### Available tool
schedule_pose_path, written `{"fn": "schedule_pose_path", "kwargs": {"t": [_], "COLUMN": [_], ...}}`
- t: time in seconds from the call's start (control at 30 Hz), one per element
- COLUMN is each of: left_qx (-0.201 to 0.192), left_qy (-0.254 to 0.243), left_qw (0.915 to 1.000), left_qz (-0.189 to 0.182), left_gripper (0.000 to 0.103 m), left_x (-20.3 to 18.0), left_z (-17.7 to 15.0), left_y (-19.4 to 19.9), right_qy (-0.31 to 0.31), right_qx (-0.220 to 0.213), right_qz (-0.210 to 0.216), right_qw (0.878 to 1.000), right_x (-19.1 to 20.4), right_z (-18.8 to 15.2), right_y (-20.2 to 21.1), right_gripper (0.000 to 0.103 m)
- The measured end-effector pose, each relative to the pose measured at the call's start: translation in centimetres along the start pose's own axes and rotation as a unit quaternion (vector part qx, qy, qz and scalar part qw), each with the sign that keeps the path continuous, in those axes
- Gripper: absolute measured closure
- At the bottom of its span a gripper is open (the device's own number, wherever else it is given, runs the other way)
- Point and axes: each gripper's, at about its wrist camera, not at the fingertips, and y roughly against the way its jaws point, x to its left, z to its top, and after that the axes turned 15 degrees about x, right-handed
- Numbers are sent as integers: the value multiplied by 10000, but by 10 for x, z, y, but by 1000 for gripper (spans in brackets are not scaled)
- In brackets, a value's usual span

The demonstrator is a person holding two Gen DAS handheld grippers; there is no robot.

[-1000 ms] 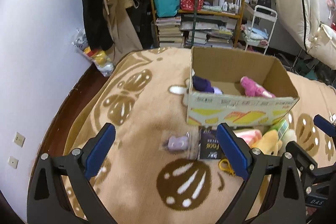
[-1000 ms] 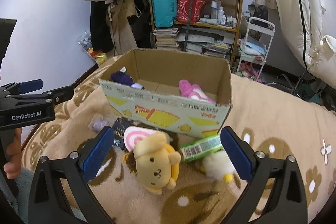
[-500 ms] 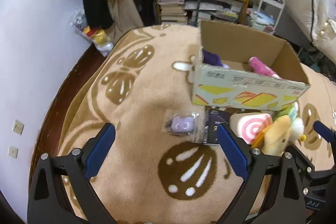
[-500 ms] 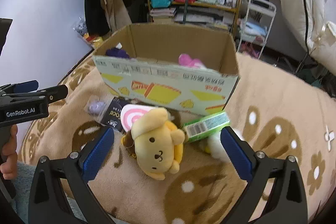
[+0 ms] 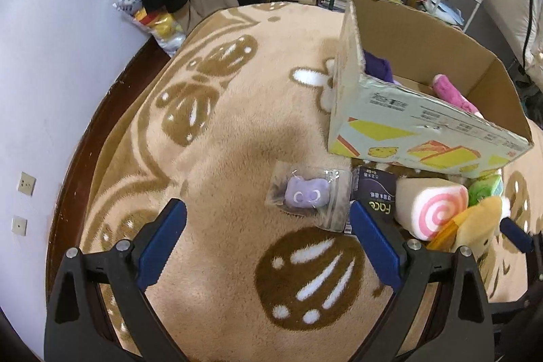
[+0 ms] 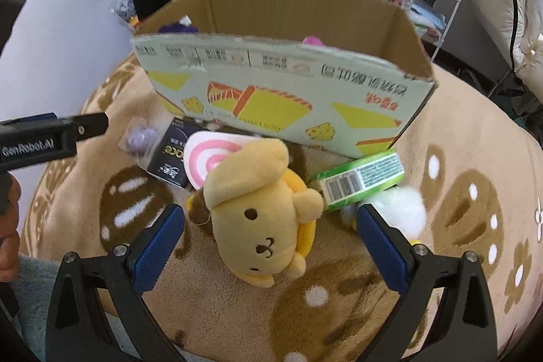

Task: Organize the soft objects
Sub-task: 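Withdraw both tools from the box and lower toward the remaining toys, then lower the left tool onto the lilac bagged item while the right tool lowers onto the yellow dog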

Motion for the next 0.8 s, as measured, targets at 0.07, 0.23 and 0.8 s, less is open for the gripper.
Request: {"fn": "schedule_pose_path", "kwargs": {"t": [0.07,0.23,0.8], "left_qx": [69,269,975], "left_qy": [15,11,-282], "left_qw": [10000,9996,9944], "left_qz": [-20,-16,302], "left_gripper": [7,7,7], "left_x": [1,-1,-18], "left_z": [5,15,24], "left_y": [-6,-20,-71], "right_qy": [2,32,87], "right_qx": [100,274,137], "right_qz": [12,-47,-287], "right_qw": [9999,9996,9995], "right_x": [1,3,4], "right_z": [3,8,21], "right_y": [-6,-17,-23], "right_gripper": [0,0,0]}}
